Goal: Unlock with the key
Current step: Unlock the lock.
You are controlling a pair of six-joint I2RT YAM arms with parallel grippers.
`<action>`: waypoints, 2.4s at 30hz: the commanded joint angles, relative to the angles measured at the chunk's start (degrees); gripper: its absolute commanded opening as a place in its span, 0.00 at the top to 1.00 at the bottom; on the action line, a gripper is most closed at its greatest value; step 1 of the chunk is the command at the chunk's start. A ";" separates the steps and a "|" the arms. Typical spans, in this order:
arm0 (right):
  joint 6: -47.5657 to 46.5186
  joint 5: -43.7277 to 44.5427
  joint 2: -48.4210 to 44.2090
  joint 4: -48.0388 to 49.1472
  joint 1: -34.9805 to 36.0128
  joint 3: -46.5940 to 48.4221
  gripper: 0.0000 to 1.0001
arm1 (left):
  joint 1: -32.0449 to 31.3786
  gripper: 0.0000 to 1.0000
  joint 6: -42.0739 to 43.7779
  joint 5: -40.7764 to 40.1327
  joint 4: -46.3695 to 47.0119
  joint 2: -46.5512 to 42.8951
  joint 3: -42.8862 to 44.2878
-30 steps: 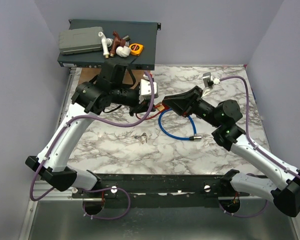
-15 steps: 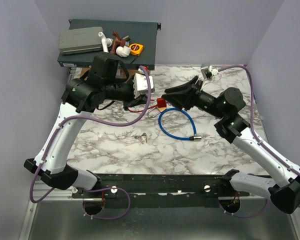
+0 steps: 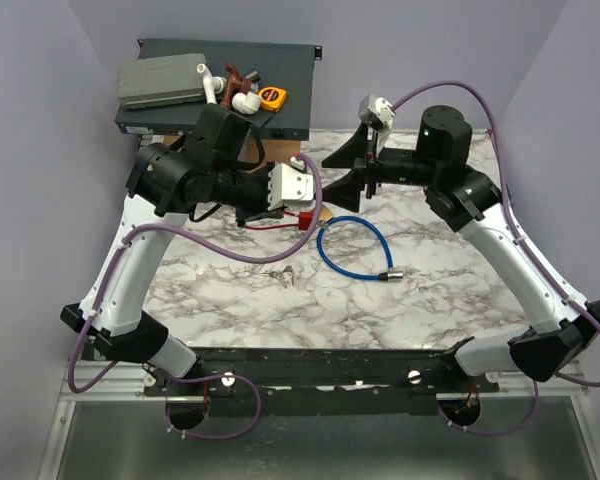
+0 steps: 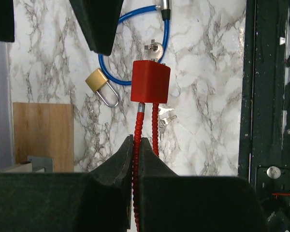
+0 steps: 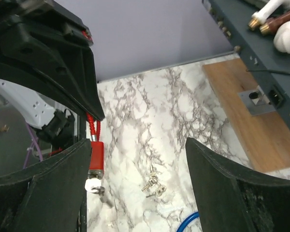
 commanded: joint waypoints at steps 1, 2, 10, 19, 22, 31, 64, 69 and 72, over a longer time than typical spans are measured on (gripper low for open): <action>-7.13 -6.09 3.71 -12.37 0.61 4.59 0.19 | -1.00 1.00 2.70 -2.46 -3.13 -0.07 1.23; -7.41 -6.35 4.47 -13.66 1.02 5.19 0.19 | -1.25 1.00 2.77 -2.64 -2.99 -0.06 1.24; -10.49 -0.62 10.40 -23.76 7.51 9.16 0.21 | -5.23 1.00 4.05 -8.55 -1.13 -0.52 -0.67; -11.28 1.56 11.23 -26.40 9.30 8.43 0.24 | -7.93 1.00 5.82 -13.96 -1.44 0.63 -0.41; -11.85 3.41 11.12 -27.21 9.47 7.52 0.31 | -8.47 1.00 6.21 -15.19 -1.21 0.56 -0.47; -11.41 4.06 13.55 -27.29 11.15 8.30 0.63 | -9.61 1.00 7.44 -16.67 -1.57 1.07 0.62; 21.25 3.38 -9.21 38.60 9.53 -28.96 0.99 | -4.62 1.00 6.06 -17.14 5.60 -5.42 -13.31; 20.29 3.89 -11.47 36.08 7.04 -29.47 0.99 | -1.03 1.00 6.36 -18.16 6.50 -7.27 -14.42; 19.10 2.97 -10.05 33.41 6.92 -29.33 0.99 | 0.66 1.00 4.13 -17.69 10.65 -9.56 -14.47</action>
